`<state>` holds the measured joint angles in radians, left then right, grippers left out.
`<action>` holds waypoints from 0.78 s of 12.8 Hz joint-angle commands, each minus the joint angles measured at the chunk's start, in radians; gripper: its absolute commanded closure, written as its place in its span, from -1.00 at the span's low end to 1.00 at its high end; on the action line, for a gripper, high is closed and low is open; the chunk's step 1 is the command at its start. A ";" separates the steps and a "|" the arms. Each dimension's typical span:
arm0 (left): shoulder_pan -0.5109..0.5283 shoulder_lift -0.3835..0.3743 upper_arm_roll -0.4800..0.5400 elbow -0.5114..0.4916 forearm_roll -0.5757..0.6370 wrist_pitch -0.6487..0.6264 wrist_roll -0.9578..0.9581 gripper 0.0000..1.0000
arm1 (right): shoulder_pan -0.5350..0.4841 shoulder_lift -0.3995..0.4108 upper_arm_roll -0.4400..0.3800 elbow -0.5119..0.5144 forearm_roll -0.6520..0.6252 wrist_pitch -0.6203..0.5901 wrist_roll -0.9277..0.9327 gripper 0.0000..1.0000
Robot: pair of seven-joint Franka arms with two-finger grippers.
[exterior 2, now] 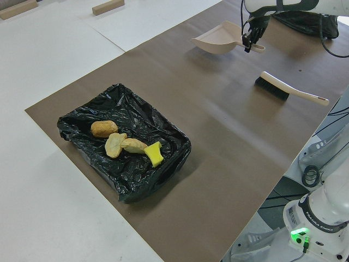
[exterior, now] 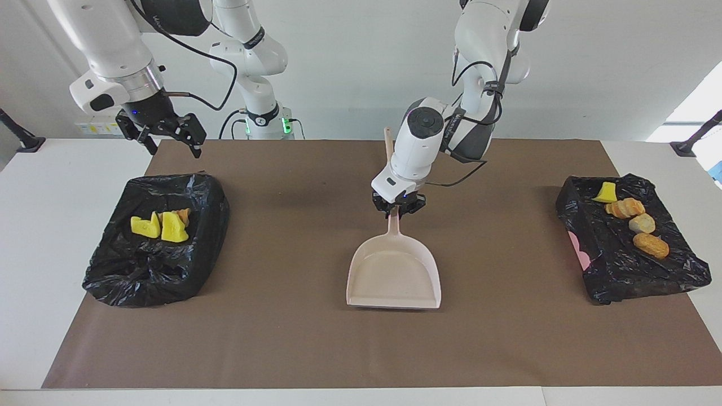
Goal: Sweep and dump trash in bin
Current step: 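Bring the dustpan back and set it on the mat with the left gripper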
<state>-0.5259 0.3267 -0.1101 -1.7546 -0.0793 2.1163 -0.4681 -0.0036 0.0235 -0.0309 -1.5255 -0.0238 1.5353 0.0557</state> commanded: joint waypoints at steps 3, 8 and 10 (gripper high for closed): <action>-0.029 0.029 0.021 -0.022 -0.016 0.088 0.000 1.00 | -0.006 -0.011 0.008 -0.004 0.007 -0.004 0.015 -1.00; -0.031 0.031 0.021 -0.036 -0.016 0.093 -0.001 1.00 | -0.006 -0.011 0.008 -0.004 0.007 -0.004 0.015 -1.00; -0.032 0.032 0.021 -0.037 -0.016 0.102 -0.012 1.00 | -0.006 -0.011 0.008 -0.004 0.007 -0.004 0.013 -1.00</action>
<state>-0.5358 0.3732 -0.1095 -1.7698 -0.0794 2.1853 -0.4690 -0.0036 0.0235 -0.0309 -1.5255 -0.0238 1.5353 0.0557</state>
